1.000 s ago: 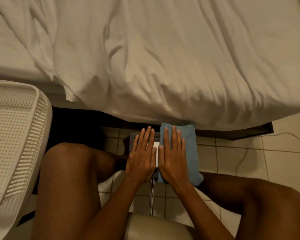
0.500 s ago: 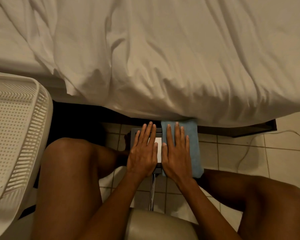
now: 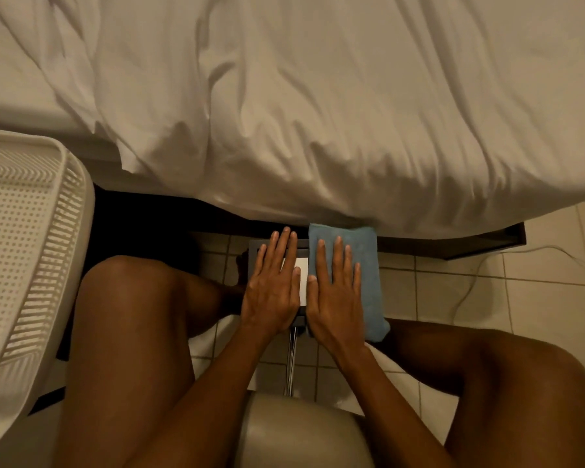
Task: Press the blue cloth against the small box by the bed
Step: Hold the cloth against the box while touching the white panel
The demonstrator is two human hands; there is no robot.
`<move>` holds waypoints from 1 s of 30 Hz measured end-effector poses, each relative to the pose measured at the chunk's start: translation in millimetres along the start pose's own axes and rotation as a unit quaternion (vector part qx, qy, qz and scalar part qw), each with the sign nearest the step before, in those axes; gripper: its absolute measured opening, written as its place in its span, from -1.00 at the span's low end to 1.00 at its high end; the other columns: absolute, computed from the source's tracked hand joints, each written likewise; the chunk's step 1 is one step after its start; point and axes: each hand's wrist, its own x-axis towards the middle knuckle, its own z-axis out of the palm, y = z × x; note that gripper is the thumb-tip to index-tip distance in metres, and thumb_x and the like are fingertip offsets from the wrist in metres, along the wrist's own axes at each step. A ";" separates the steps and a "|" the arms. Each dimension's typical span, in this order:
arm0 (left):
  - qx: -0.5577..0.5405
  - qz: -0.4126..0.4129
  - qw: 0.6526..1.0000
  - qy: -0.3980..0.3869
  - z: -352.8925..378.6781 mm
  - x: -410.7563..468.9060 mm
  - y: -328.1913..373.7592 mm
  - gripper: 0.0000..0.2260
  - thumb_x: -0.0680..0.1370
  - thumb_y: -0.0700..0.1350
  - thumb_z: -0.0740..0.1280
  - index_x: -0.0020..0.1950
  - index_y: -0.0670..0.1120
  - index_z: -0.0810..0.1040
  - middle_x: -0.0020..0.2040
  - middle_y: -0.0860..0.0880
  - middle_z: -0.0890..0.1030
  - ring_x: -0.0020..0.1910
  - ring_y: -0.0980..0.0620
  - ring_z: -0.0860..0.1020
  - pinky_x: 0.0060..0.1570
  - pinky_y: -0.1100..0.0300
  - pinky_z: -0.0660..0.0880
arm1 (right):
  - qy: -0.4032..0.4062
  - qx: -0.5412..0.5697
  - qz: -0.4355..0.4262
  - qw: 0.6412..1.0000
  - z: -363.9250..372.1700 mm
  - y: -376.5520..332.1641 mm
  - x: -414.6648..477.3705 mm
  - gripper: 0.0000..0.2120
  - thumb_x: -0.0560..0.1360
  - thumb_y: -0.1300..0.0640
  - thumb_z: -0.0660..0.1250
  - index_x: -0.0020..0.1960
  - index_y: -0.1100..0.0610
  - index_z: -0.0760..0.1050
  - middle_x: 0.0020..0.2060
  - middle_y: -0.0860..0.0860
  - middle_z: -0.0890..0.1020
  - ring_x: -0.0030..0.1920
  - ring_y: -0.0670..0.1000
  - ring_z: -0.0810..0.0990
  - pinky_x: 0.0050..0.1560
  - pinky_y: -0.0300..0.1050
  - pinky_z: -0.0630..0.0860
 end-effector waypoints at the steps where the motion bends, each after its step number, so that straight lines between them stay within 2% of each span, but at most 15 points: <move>1: 0.002 0.001 1.000 -0.001 0.6 -1.8 0.0 -0.47 0.68 -0.01 -0.06 0.63 -0.10 -0.09 0.65 -0.05 -0.09 0.62 0.03 -0.16 0.60 0.01 -0.03 | -0.007 0.004 -0.002 1.000 1.4 0.4 -7.2 -0.41 0.66 -0.08 -0.11 0.64 0.04 -0.13 0.63 0.07 -0.15 0.63 0.05 -0.21 0.60 0.14 -0.15; 8: 0.013 0.001 1.000 -0.003 1.2 0.2 -0.7 -0.47 0.68 0.00 -0.10 0.63 -0.10 -0.12 0.65 -0.05 -0.12 0.62 0.04 -0.18 0.60 0.01 -0.02 | -0.004 0.002 -0.007 1.000 -4.5 2.0 15.2 -0.40 0.68 -0.04 -0.04 0.64 0.04 -0.17 0.63 0.07 -0.19 0.62 0.04 -0.25 0.60 0.10 -0.21; 15: 0.013 0.001 1.000 0.000 1.5 -1.1 -0.9 -0.47 0.68 0.00 -0.11 0.63 -0.10 -0.09 0.65 -0.05 -0.09 0.63 0.03 -0.15 0.59 -0.01 0.02 | -0.023 0.000 -0.028 0.999 1.5 11.0 -14.1 -0.40 0.66 -0.03 -0.04 0.64 0.03 -0.14 0.63 0.05 -0.17 0.62 0.02 -0.23 0.59 0.12 -0.18; 18: 0.011 -0.001 1.000 -0.006 2.8 1.7 -1.3 -0.47 0.68 0.00 -0.09 0.63 -0.10 -0.09 0.65 -0.04 -0.09 0.62 0.04 -0.16 0.59 0.00 0.01 | -0.010 0.002 -0.014 1.000 -5.6 7.1 11.6 -0.40 0.66 -0.03 -0.03 0.64 -0.01 -0.16 0.63 0.04 -0.18 0.62 0.00 -0.25 0.60 0.06 -0.24; 21: 0.008 0.003 1.000 -0.003 2.6 0.7 -0.4 -0.48 0.69 0.00 -0.10 0.63 -0.09 -0.10 0.65 -0.04 -0.09 0.62 0.04 -0.16 0.59 0.00 0.01 | -0.002 0.014 -0.001 1.000 -5.4 4.7 1.1 -0.41 0.67 -0.02 -0.03 0.64 0.02 -0.14 0.63 0.05 -0.17 0.62 0.02 -0.23 0.59 0.05 -0.25; 24: 0.006 -0.001 1.000 -0.003 1.9 -1.1 -2.2 -0.48 0.68 0.02 -0.14 0.63 -0.09 -0.09 0.65 -0.04 -0.07 0.63 0.04 -0.14 0.59 0.01 -0.01 | -0.011 0.007 -0.002 1.000 -0.3 2.4 -21.2 -0.42 0.66 -0.04 -0.07 0.64 0.02 -0.12 0.63 0.06 -0.15 0.63 0.03 -0.21 0.59 0.08 -0.22; 27: -0.009 -0.001 1.000 0.003 3.4 1.3 -2.3 -0.49 0.68 0.01 -0.11 0.63 -0.08 -0.08 0.65 -0.03 -0.05 0.62 0.06 -0.14 0.60 0.04 -0.04 | -0.020 0.016 -0.002 1.000 -3.3 2.0 -5.6 -0.42 0.67 -0.07 -0.13 0.64 0.01 -0.16 0.63 0.03 -0.20 0.61 -0.01 -0.27 0.59 0.04 -0.28; 30: -0.010 0.000 1.000 0.009 4.5 0.9 -0.8 -0.49 0.69 0.00 -0.10 0.63 -0.08 -0.07 0.65 -0.02 -0.05 0.62 0.06 -0.14 0.59 0.08 -0.07 | -0.036 0.075 -0.023 0.996 -16.5 6.2 0.6 -0.43 0.66 -0.10 -0.16 0.63 -0.05 -0.16 0.63 -0.02 -0.19 0.60 -0.07 -0.30 0.59 -0.01 -0.29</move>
